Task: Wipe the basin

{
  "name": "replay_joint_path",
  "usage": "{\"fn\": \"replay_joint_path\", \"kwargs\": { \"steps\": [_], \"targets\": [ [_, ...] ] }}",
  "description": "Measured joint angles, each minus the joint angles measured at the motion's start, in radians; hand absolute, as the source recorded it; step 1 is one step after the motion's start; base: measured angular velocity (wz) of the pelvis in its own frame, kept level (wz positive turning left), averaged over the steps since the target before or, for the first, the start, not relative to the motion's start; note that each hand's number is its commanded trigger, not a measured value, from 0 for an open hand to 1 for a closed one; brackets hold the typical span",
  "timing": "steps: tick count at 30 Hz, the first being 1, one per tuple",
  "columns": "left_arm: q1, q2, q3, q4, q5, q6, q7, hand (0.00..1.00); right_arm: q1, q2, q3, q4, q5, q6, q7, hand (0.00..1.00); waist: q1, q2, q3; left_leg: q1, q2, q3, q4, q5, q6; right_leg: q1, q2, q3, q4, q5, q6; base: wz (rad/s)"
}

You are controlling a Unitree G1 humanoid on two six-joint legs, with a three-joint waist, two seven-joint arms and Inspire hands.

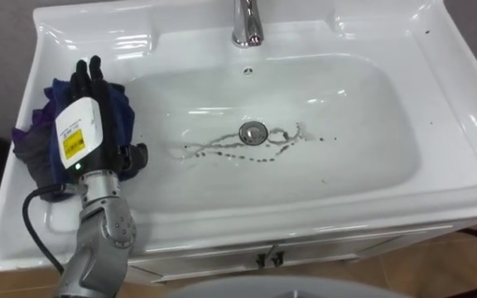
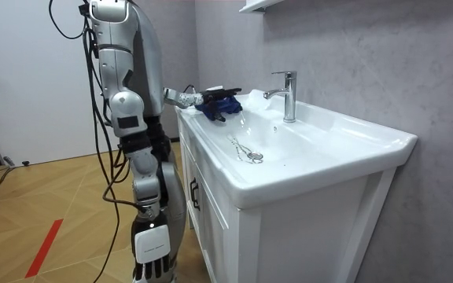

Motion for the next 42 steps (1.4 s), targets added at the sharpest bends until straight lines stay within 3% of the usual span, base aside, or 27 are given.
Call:
{"fn": "replay_joint_path", "kwargs": {
  "steps": [4, 14, 27, 33, 36, 37, 42],
  "targets": [
    [0.0, 0.0, 0.0, 0.0, 0.001, 0.004, 0.0, 0.0, 0.0, -0.001, 0.018, 0.006, 0.028, -0.001, 0.001, 0.0, -0.005, 0.008, -0.0048, 0.011, -0.001, -0.008, 0.001, 0.0, 0.0, 0.016, -0.001, -0.004, -0.003, 0.0, 0.0, 0.03],
    [-0.001, 0.003, 0.0, -0.002, 0.07, 0.014, 0.001, 0.0, 0.003, -0.003, 0.028, 0.017, 0.058, -0.006, 0.001, 0.0, -0.004, 0.003, 0.0042, 0.006, 0.0, -0.022, 0.005, 0.0, 0.0, 0.018, 0.0, -0.01, -0.001, 0.002, -0.001, 0.03],
    [-0.001, 0.004, 0.0, -0.003, 0.084, 0.014, 0.038, 0.0, 0.016, -0.01, 0.055, 0.018, 0.045, -0.014, 0.002, 0.0, 0.0, 0.008, 0.0019, -0.003, -0.005, -0.027, 0.005, 0.001, -0.002, 0.01, 0.0, -0.019, -0.003, 0.003, -0.002, 0.0],
    [0.025, 0.005, 0.0, -0.004, 0.082, 0.018, 0.036, 0.0, 0.018, -0.011, 0.054, 0.012, 0.037, -0.013, 0.014, 0.0, 0.017, 0.0, 0.0013, -0.011, -0.005, -0.042, 0.009, 0.001, -0.002, 0.015, -0.001, -0.031, -0.015, 0.002, -0.002, 0.07],
    [0.026, 0.005, 0.0, -0.004, 0.082, 0.018, 0.035, 0.0, 0.017, -0.011, 0.055, 0.008, 0.035, -0.008, 0.02, 0.0, 0.024, -0.01, 0.0051, -0.019, -0.006, -0.056, 0.013, 0.002, -0.002, 0.017, -0.002, -0.047, -0.016, 0.002, -0.002, 0.15],
    [0.026, 0.005, 0.0, -0.004, 0.082, 0.016, 0.034, 0.0, 0.015, -0.011, 0.055, 0.003, 0.03, -0.005, 0.024, 0.0, 0.024, -0.006, 0.0008, -0.023, -0.006, -0.06, 0.015, 0.002, -0.003, 0.015, -0.002, -0.053, -0.017, 0.002, -0.002, 0.11],
    [0.027, 0.005, -0.001, 0.002, 0.084, 0.015, 0.031, 0.0, 0.015, -0.012, 0.058, -0.018, 0.027, 0.002, 0.024, 0.0, 0.03, -0.009, -0.0002, -0.028, -0.006, -0.063, 0.014, 0.005, -0.008, 0.012, -0.001, -0.061, -0.017, 0.003, -0.003, 0.03]
  ]
}}
